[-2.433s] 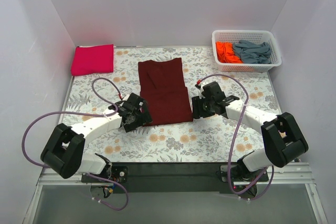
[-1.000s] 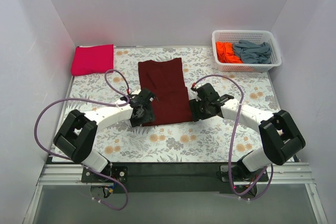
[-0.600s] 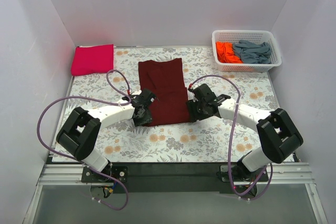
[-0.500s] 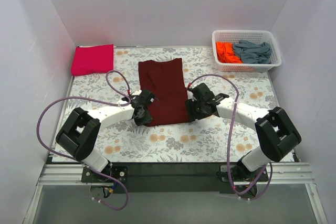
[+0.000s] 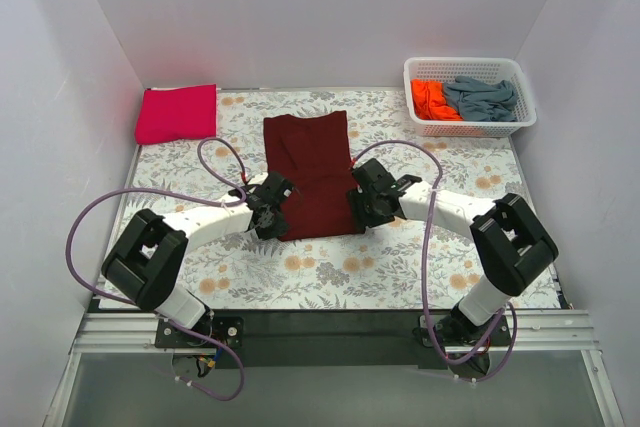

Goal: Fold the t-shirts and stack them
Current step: Fold the tshirt

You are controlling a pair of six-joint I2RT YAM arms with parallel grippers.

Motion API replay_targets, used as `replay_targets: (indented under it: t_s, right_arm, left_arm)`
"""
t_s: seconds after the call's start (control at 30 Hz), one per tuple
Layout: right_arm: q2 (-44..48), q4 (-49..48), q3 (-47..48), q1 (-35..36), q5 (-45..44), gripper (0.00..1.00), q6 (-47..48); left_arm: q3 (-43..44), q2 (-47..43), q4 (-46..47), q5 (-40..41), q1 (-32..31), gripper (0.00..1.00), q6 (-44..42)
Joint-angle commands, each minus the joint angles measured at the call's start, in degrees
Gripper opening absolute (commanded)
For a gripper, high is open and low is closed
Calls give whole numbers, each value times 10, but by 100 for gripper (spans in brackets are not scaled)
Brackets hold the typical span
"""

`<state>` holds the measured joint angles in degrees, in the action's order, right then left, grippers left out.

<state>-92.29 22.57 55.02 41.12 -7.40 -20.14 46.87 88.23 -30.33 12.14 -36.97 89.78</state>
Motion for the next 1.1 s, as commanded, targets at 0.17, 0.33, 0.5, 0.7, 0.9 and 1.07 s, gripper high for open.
replay_targets:
  t_s: [0.17, 0.33, 0.5, 0.7, 0.9, 1.07]
  right_arm:
    - [-45, -3, 12, 19, -40, 54, -24]
    - [-77, -3, -17, 26, -30, 49, -28]
    - [-80, -4, -78, 26, -17, 42, -38]
    - [-90, 7, -123, 26, 14, 34, -45]
    - [-93, 16, -136, 26, 23, 15, -44]
    - [-58, 50, -146, 26, 39, 1, -30]
  left_arm:
    - [-37, 8, -39, -29, -5, 0, 2]
    - [-45, -8, -39, -37, -5, 0, 6]
    - [-49, -17, -39, -41, -5, 0, 7]
    - [-49, -25, -40, -41, -5, 0, 7]
    - [-49, -26, -39, -45, -5, 0, 5]
    - [-53, -40, -72, -54, -5, 0, 11]
